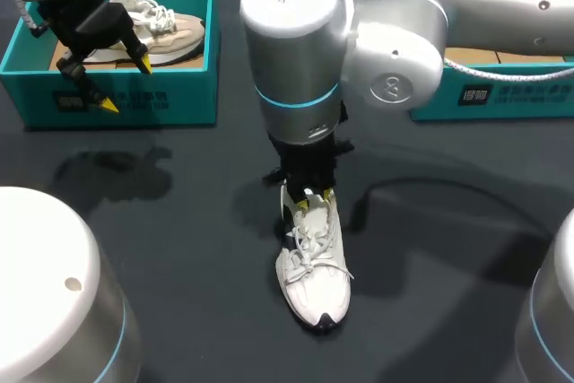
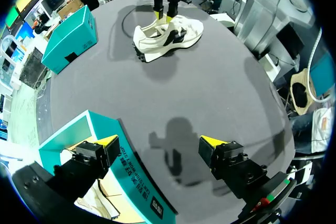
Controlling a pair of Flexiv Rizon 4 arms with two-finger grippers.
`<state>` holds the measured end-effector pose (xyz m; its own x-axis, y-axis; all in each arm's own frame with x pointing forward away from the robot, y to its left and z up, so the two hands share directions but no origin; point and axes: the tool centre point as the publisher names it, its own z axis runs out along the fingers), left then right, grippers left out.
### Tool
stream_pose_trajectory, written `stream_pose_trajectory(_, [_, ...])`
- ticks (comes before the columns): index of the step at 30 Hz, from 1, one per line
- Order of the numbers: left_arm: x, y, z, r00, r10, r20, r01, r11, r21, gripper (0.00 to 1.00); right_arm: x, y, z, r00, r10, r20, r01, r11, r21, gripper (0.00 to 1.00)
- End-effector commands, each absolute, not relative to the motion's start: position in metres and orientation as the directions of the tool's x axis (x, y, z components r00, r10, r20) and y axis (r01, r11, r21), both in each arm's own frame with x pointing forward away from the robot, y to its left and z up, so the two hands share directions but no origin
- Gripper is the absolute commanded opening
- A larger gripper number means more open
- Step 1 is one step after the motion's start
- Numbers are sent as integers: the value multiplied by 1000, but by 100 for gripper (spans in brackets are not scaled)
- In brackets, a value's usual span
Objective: Take the shoe out of the shoebox, open the shoe tongue, remove and reinsert the insole, then place the shoe into the shoebox
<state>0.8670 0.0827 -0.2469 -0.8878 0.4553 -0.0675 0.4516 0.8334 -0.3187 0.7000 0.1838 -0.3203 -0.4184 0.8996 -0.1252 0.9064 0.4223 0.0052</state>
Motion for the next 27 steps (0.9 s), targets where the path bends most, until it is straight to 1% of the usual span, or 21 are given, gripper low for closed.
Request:
stream_pose_trajectory(1, [867, 83, -246, -887, 456, -66, 452, 834, -317, 100, 706, 188, -304, -511, 835, -203, 852, 524, 12, 38])
stream_pose_trajectory(4, [867, 83, -246, -887, 456, -66, 452, 834, -317, 100, 711, 183, -297, -612, 764, -204, 780, 626, 6, 53])
stream_pose_trajectory(5, [867, 83, -246, -887, 456, -66, 452, 834, -317, 100, 712, 182, -295, -651, 732, -201, 747, 665, 3, 67])
stream_pose_trajectory(6, [867, 83, -246, -887, 456, -66, 452, 834, -317, 100, 713, 180, -293, -666, 717, -205, 731, 682, 10, 85])
stream_pose_trajectory(7, [867, 83, -246, -887, 456, -66, 452, 834, -317, 100, 715, 179, -291, -703, 681, -206, 691, 722, 31, 97])
stream_pose_trajectory(8, [867, 83, -246, -887, 456, -66, 452, 834, -317, 100, 716, 178, -288, -738, 641, -211, 649, 760, 43, 100])
stream_pose_trajectory(11, [867, 83, -246, -887, 456, -66, 452, 834, -317, 100, 718, 175, -275, -839, 508, -192, 492, 861, 128, 100])
stream_pose_trajectory(12, [867, 83, -246, -887, 456, -66, 452, 834, -317, 100, 718, 176, -272, -865, 473, -164, 459, 880, 120, 100])
stream_pose_trajectory(13, [867, 83, -246, -887, 456, -66, 452, 834, -317, 100, 719, 178, -268, -847, 518, -118, 517, 855, 37, 100])
stream_pose_trajectory(21, [867, 83, -246, -887, 456, -66, 452, 834, -317, 100, 719, 178, -268, -847, 518, -118, 517, 855, 37, 100])
stream_pose_trajectory(22, [867, 83, -246, -887, 456, -66, 452, 834, -317, 100, 727, 184, -274, -892, 441, -99, 443, 896, 1, 100])
stream_pose_trajectory(25, [867, 83, -246, -887, 456, -66, 452, 834, -317, 100, 745, 195, -280, -954, 293, -64, 296, 954, -48, 100])
stream_pose_trajectory(26, [867, 83, -246, -887, 456, -66, 452, 834, -317, 100, 749, 198, -280, -965, 253, -67, 256, 965, -57, 100])
stream_pose_trajectory(27, [867, 83, -246, -887, 456, -66, 452, 834, -317, 100, 753, 200, -279, -968, 240, -67, 245, 967, -64, 100])
